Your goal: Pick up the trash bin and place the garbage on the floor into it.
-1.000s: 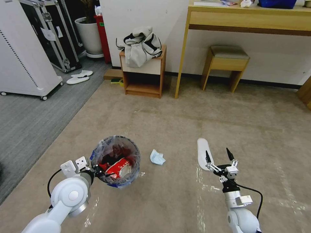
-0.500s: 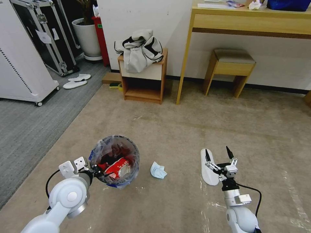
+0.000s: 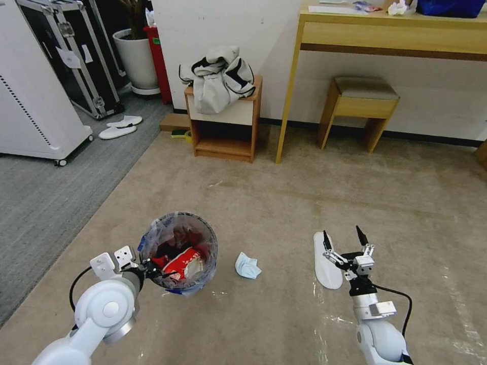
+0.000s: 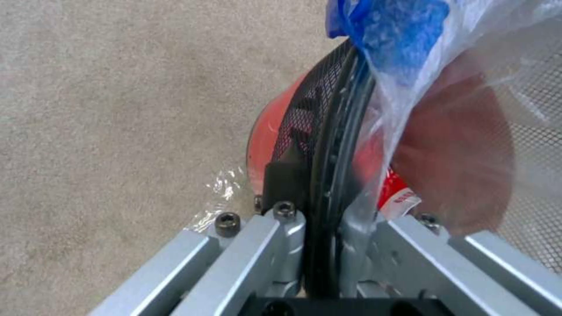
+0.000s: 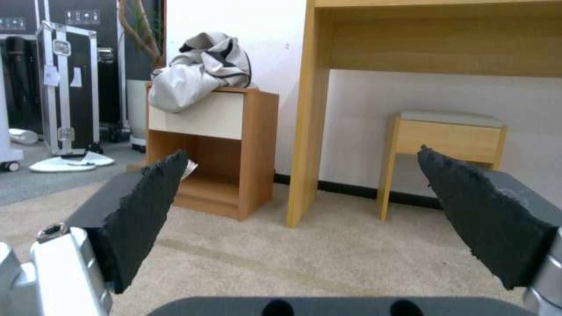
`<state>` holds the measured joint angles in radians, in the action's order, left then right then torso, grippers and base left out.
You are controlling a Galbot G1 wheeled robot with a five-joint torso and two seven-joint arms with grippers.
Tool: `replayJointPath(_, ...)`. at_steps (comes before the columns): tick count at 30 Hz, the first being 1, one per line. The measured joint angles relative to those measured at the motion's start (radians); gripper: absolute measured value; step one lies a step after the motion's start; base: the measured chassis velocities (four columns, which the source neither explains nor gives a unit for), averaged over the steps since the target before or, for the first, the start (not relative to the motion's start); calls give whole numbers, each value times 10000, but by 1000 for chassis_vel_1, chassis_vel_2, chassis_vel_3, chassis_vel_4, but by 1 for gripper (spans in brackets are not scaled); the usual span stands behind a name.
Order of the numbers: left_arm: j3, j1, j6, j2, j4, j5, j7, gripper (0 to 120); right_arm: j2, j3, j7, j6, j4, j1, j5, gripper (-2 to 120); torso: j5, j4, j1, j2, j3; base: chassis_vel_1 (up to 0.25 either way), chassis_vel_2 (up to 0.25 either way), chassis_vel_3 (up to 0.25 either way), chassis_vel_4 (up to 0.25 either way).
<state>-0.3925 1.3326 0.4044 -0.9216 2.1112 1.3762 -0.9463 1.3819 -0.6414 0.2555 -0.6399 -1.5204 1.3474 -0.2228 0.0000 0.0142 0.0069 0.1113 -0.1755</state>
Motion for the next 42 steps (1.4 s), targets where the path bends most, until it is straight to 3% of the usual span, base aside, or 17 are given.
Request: replayJointPath(42, -87, 113, -15, 18, 139, -15, 18, 1, 130, -61, 337, -42, 158, -10, 65, 100, 0, 0, 1, 2, -2, -7, 9, 8, -7)
